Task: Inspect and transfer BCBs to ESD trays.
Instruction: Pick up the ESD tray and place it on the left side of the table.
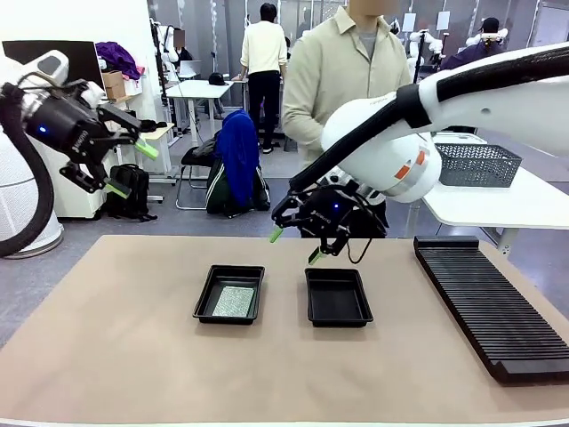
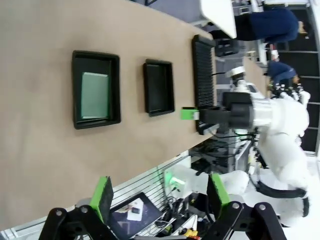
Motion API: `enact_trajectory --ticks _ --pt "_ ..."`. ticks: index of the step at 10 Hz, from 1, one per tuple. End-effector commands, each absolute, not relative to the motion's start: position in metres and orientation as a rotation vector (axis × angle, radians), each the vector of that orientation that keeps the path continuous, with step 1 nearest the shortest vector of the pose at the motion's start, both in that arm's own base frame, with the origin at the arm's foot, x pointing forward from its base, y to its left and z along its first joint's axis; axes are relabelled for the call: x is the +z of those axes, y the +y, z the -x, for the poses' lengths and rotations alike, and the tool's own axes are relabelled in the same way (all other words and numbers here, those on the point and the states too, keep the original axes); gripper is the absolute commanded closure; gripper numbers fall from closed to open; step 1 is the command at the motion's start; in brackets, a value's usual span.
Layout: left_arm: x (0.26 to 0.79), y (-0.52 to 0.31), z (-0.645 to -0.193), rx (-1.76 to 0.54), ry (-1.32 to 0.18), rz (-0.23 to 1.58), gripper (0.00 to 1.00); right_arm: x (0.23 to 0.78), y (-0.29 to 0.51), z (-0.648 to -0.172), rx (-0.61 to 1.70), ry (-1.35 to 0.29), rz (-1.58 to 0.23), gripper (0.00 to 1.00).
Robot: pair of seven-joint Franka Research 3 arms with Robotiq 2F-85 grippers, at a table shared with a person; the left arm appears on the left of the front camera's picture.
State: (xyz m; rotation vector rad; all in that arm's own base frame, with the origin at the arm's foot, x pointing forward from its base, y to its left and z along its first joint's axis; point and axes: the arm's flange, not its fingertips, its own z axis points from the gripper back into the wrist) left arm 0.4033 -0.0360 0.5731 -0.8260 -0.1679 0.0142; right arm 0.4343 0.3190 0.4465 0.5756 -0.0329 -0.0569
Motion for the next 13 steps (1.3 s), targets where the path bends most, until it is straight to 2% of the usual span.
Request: enact_trajectory --ticks 1,8,10,13 --pt "0.566 -0.051 -0.413 0.007 -0.135 0.696 0.0 0.443 0.298 -0.424 -0.03 -0.052 -0.643 0.0" --pt "0.519 -0.123 -0.447 -0.039 -0.055 0.344 0.0 0.443 0.267 -0.41 0.007 -0.104 -0.754 0.0" --pt "0.508 -0.141 -0.454 -0.038 -0.079 0.26 0.0 0.44 0.261 -0.407 0.01 -0.119 -0.777 0.0" --pt "0.504 -0.147 -0.46 -0.036 -0.074 0.253 0.0 0.448 0.27 -0.413 -0.001 -0.094 -0.743 0.0"
